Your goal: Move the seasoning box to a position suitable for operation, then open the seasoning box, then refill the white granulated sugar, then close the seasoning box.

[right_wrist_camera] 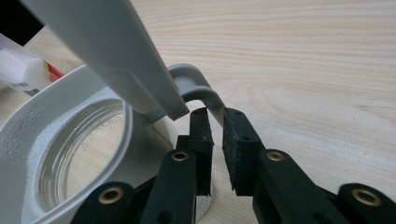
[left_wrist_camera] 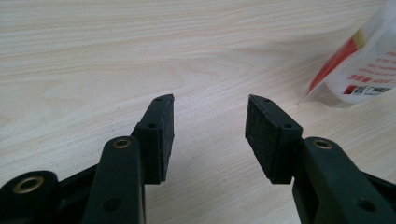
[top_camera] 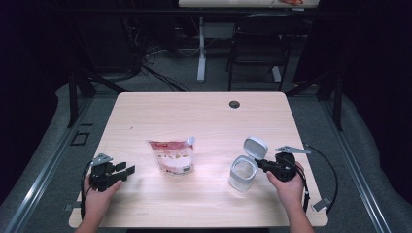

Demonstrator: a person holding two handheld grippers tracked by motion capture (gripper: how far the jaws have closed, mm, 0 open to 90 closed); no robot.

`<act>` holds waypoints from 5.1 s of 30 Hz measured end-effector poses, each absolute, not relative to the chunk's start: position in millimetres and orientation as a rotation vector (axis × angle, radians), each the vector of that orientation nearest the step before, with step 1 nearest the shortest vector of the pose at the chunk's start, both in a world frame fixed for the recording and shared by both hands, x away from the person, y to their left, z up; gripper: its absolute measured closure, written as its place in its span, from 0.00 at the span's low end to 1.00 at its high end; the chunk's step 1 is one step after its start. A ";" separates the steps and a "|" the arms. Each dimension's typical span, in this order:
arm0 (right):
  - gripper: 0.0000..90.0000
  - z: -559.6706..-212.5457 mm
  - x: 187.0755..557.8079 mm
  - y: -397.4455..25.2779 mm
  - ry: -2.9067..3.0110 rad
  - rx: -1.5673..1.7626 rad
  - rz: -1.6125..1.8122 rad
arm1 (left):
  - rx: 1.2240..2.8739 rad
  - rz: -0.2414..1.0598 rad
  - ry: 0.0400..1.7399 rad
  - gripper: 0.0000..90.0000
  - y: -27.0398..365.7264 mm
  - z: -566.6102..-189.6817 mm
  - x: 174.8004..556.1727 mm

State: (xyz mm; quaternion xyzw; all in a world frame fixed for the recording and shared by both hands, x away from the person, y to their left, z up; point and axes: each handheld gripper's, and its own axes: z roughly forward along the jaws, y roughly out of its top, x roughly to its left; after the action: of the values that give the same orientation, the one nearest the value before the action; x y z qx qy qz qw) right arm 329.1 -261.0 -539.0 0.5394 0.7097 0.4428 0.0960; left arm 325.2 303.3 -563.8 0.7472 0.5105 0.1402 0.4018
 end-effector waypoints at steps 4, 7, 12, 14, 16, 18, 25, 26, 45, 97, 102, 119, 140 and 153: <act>0.87 -535.9 324.0 -262.8 2.095 1.584 1.285 | 1.884 0.370 1.291 0.58 306.6 -562.5 323.5; 0.84 -532.3 316.9 -265.7 2.100 1.574 1.260 | 1.878 0.396 1.277 0.59 308.2 -561.6 320.2; 0.77 -530.0 310.9 -270.1 2.089 1.584 1.224 | 1.860 0.404 1.260 0.60 309.9 -557.5 316.6; 0.74 -530.1 309.0 -271.1 2.082 1.569 1.209 | 1.861 0.404 1.258 0.60 309.8 -555.6 315.8; 0.71 -529.8 308.5 -271.9 2.090 1.557 1.193 | 1.856 0.407 1.252 0.61 309.0 -554.4 315.6; 0.71 -529.8 307.5 -272.6 2.095 1.568 1.182 | 1.860 0.404 1.245 0.61 308.6 -553.7 315.4; 0.75 -528.8 305.1 -276.7 2.092 1.574 1.206 | 1.878 0.395 1.237 0.61 305.9 -554.8 317.8; 0.75 -528.2 304.5 -277.4 2.094 1.570 1.187 | 1.884 0.384 1.235 0.61 306.3 -554.4 318.1; 0.84 -513.3 291.6 -273.3 2.091 1.512 1.205 | 1.865 0.344 1.227 0.69 300.4 -538.6 305.4; 0.71 -410.3 307.5 -188.6 2.332 1.044 1.199 | 2.021 0.256 0.923 0.74 241.7 -421.9 328.4; 0.71 -408.8 312.7 -179.7 2.355 1.027 1.201 | 2.023 0.264 0.921 0.74 235.3 -424.8 333.0; 0.72 -423.3 334.8 -138.6 2.454 0.930 1.243 | 2.038 0.225 0.890 0.78 230.0 -439.5 343.8; 0.68 -429.7 348.9 -109.5 2.496 0.899 1.278 | 2.016 0.229 0.893 0.81 232.8 -440.5 343.2; 0.67 -434.3 353.8 -91.7 2.513 0.879 1.308 | 2.003 0.223 0.894 0.81 233.3 -442.1 344.2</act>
State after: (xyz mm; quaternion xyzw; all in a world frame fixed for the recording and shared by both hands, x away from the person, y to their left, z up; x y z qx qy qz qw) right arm 353.8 -91.7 -434.3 0.2952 0.8440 0.4392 0.0875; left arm 344.2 233.3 -442.1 0.8106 0.3618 0.0901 0.4515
